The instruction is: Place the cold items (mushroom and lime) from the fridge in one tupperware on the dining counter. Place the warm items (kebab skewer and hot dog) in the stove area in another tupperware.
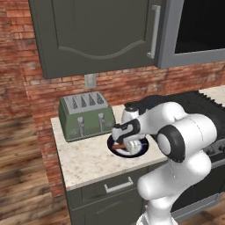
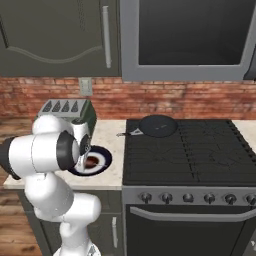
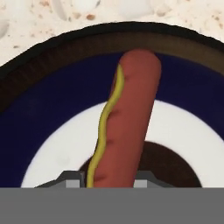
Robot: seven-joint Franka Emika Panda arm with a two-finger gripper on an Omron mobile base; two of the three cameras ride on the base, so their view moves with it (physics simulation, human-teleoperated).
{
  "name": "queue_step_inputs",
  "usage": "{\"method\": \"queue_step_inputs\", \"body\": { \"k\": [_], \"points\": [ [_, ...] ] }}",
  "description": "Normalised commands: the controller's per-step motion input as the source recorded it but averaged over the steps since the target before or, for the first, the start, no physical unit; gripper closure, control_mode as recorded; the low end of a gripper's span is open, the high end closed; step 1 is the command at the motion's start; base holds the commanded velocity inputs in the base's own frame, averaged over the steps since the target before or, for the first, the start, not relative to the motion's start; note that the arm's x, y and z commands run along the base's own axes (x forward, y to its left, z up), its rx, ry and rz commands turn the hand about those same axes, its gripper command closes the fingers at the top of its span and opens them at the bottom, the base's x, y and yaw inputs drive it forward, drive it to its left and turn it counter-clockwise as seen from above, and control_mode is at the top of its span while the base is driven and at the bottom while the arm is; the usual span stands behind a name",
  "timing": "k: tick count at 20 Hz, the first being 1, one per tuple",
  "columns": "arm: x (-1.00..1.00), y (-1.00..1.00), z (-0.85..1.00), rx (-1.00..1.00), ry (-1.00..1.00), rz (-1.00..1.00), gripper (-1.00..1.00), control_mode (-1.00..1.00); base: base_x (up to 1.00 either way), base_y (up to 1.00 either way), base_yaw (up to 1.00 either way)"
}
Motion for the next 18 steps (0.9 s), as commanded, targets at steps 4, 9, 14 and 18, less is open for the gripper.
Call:
{"method": "queue_step_inputs", "body": {
  "k": [4,9,14,18],
  "points": [
    [-0.54,0.00,0.00,-0.04,-0.03,-0.09,1.00,-1.00,0.00,0.00,0.00],
    [-0.05,0.00,0.23,-0.01,-0.01,-0.05,1.00,-1.00,0.00,0.00,0.00],
    [0.00,-0.03,0.84,0.00,-0.16,0.00,1.00,-1.00,0.00,0.00,0.00],
    [-0.88,-0.56,0.88,0.11,-0.19,0.00,1.00,-1.00,0.00,0.00,0.00]
  ]
}}
